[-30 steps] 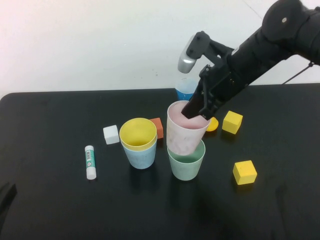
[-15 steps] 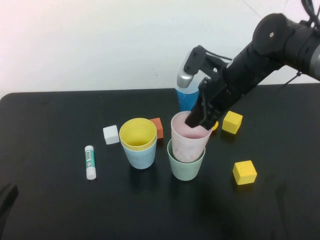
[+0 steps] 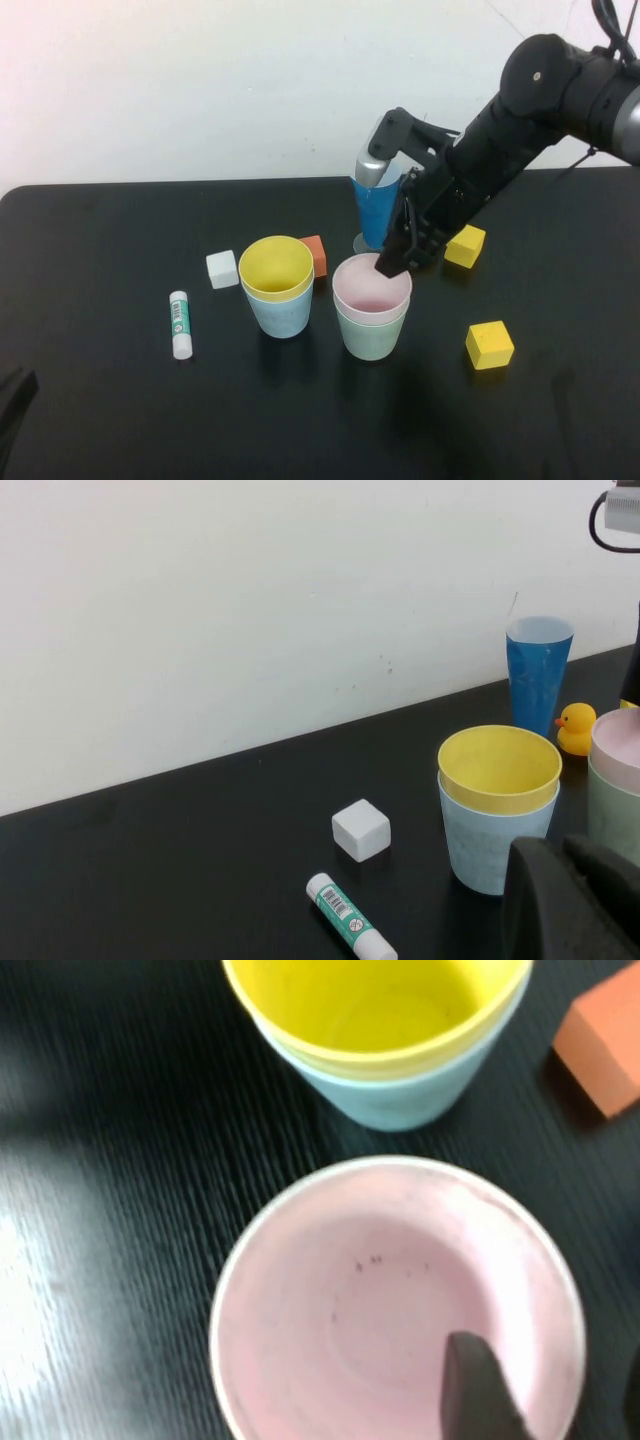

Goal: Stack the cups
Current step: Place the pink cup on the green cup, then pick up the green cup

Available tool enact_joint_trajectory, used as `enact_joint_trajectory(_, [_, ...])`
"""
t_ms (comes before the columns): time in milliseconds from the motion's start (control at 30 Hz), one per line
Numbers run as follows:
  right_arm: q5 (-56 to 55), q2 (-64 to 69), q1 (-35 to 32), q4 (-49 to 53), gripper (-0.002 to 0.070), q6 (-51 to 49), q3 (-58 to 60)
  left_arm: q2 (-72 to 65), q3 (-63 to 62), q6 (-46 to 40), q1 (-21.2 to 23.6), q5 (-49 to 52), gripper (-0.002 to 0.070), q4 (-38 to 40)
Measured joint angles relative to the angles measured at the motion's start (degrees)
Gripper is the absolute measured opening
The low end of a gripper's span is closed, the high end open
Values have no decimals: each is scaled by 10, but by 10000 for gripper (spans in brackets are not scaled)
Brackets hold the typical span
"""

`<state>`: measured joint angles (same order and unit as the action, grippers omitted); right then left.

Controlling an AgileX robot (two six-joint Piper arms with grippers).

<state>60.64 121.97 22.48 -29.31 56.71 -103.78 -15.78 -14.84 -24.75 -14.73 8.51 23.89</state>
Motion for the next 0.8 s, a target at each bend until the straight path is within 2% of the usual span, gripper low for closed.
enact_joint_trajectory(133, [0,1,0,24,335,-2,0,0,0,0,0,0,2,0])
enact_joint_trajectory(467, [-2,47,0,25,335,-14,-1,0,0,0,0,0,2,0])
enact_joint_trajectory(533, [-3,51,0,21,295,-17,-1,0,0,0,0,0,2,0])
enact_joint_trajectory(633, [3,52,0,17,135,-20,-8,0,0,0,0,0,2,0])
enact_joint_trajectory(700, [9,52,0,15,66,-28,-18,0,0,0,0,0,2,0])
enact_joint_trajectory(800, [24,52,0,-1,45,-41,-47,0,0,0,0,0,1,0])
